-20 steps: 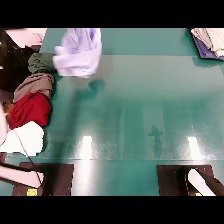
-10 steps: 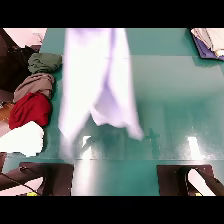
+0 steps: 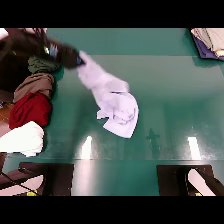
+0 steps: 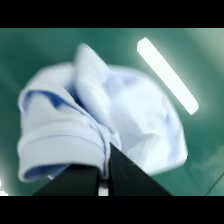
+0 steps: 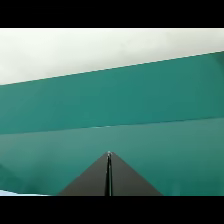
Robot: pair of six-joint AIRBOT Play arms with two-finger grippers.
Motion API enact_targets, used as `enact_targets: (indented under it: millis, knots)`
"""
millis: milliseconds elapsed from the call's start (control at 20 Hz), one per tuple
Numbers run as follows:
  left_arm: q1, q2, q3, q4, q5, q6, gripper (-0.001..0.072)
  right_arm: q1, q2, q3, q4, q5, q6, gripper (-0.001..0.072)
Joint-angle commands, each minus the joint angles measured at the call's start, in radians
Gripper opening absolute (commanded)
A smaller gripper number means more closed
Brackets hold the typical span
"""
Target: Fold the shirts.
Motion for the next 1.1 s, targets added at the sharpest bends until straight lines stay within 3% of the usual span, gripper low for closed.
enact_targets:
  millis: [0, 400, 450, 500, 700, 850, 1050]
  knots:
    - [0.074, 0.001, -0.275, 0.056, -0.060, -0.028, 0.0036, 0.001, 0.000, 0.001, -0.002, 0.021, -0.003, 0.0014]
    - [0.289, 0.007, -0.354, 0.078, -0.078, -0.028, 0.0038, 0.000, 0.000, 0.001, -0.002, 0.051, -0.003, 0.0014]
    - [0.309, 0.007, -0.354, 0.077, -0.082, -0.029, 0.0338, 0.000, 0.000, 0.001, -0.002, 0.052, -0.003, 0.0014]
    - [0.322, 0.007, -0.354, 0.078, -0.077, -0.063, 0.0701, 0.000, 0.000, 0.001, -0.002, 0.051, -0.003, 0.0014]
    - [0.330, 0.007, -0.354, 0.106, -0.053, -0.069, 0.0680, 0.000, 0.000, 0.001, -0.002, 0.053, -0.003, 0.0014]
    - [0.329, 0.027, -0.420, 0.205, -0.077, -0.167, 0.0680, 0.000, 0.000, 0.001, -0.002, 0.086, -0.009, 0.0014]
    - [0.327, 0.166, -0.728, 0.116, 0.103, -0.215, 0.0680, 0.000, 0.000, -0.001, -0.002, 0.110, -0.021, 0.0014]
